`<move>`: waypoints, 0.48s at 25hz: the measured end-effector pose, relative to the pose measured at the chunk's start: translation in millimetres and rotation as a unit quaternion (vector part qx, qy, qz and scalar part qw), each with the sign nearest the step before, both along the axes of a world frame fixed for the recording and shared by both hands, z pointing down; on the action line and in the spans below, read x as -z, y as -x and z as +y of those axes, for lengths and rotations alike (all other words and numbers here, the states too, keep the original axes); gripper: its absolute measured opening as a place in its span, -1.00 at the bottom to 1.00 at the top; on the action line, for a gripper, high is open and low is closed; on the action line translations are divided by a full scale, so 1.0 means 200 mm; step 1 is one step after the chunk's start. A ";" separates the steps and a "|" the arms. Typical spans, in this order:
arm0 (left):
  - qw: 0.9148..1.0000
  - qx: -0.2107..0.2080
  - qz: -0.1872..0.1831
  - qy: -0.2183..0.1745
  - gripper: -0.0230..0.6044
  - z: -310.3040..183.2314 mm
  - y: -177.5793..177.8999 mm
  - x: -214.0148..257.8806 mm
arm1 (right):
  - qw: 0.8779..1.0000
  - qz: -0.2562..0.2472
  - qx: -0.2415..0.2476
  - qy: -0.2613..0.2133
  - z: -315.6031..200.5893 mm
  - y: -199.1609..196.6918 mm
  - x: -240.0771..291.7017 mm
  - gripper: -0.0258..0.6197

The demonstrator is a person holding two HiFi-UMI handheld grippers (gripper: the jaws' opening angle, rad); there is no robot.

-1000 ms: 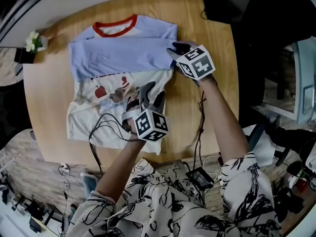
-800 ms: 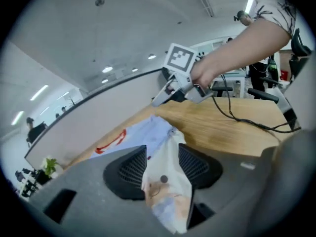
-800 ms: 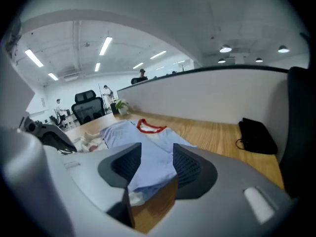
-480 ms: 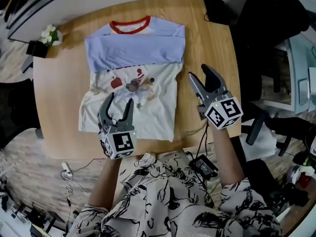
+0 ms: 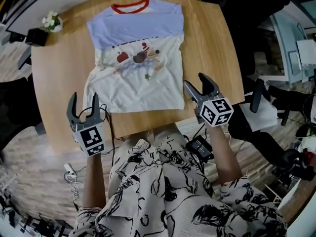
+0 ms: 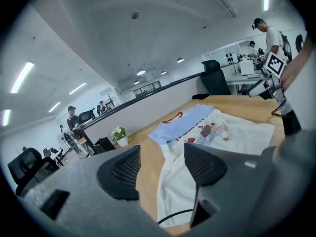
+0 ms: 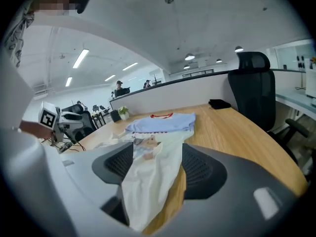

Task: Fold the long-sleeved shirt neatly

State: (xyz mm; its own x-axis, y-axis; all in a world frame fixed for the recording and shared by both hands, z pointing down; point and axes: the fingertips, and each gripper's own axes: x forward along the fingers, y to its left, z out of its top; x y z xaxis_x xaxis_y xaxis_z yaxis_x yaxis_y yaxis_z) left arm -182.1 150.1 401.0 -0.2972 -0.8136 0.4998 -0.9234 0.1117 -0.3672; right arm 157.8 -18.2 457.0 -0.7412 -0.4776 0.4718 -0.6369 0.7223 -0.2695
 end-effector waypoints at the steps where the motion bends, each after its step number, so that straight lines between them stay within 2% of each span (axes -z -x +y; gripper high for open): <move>1: 1.000 -0.002 0.001 -0.001 -0.01 0.04 0.02 0.01 | 1.000 0.007 -0.005 0.006 0.06 -0.01 -0.03 0.09; 6: 1.000 -0.002 0.018 0.005 0.03 0.28 0.13 -0.01 | 0.998 0.056 -0.026 0.029 0.34 -0.06 -0.19 0.14; 12: 0.997 -0.005 0.058 0.052 0.09 0.56 0.20 -0.20 | 0.991 0.087 -0.075 0.069 0.56 -0.16 -0.42 0.16</move>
State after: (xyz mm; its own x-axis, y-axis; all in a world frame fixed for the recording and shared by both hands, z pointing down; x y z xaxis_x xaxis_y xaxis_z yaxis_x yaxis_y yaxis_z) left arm -221.8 261.8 441.5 -0.2246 -0.7587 0.6115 -0.9612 0.0694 -0.2670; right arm 190.3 93.4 540.3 -0.5686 -0.4980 0.6547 -0.7796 0.5803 -0.2356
